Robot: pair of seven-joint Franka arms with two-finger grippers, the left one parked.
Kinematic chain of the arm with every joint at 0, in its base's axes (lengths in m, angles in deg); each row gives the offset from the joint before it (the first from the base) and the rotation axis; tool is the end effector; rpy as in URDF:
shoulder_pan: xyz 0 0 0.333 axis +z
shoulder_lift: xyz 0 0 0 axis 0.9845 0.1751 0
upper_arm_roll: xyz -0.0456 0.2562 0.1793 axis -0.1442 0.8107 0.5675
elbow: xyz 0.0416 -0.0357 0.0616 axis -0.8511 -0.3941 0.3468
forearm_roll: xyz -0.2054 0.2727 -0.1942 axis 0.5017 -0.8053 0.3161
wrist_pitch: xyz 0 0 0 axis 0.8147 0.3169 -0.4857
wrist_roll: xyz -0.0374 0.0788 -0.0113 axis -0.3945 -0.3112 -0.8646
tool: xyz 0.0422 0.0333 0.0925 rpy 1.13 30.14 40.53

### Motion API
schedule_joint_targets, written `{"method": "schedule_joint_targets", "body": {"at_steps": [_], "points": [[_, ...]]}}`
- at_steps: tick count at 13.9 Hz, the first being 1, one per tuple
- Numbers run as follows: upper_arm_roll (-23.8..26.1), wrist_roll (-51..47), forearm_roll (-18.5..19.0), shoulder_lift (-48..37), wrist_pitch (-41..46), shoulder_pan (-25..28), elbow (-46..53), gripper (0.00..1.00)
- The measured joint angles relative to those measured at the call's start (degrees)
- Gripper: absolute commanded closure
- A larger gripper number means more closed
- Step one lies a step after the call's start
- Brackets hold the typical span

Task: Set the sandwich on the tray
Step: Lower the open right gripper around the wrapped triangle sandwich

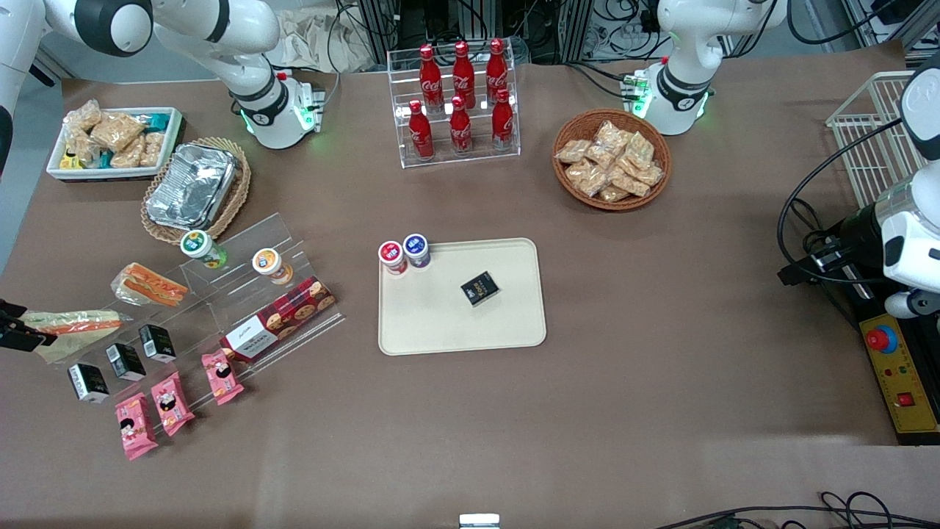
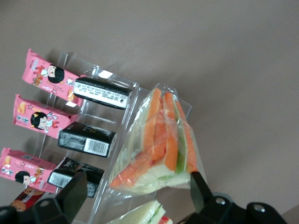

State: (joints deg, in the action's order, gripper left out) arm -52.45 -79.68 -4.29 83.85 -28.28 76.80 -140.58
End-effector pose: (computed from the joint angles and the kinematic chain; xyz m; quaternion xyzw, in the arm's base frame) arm 0.6215 -0.2841 0.4165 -0.9432 0.3310 0.0275 0.0079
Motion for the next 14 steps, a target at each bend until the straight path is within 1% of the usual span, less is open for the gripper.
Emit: {"method": "schedule_joint_targets", "body": {"at_steps": [7, 14], "points": [[-0.08, -0.82, -1.01, 0.08, -0.11, -0.56, 0.15, 0.02], [-0.07, -1.51, -1.49, -1.66, -0.20, -0.46, 1.15, 0.02]]}}
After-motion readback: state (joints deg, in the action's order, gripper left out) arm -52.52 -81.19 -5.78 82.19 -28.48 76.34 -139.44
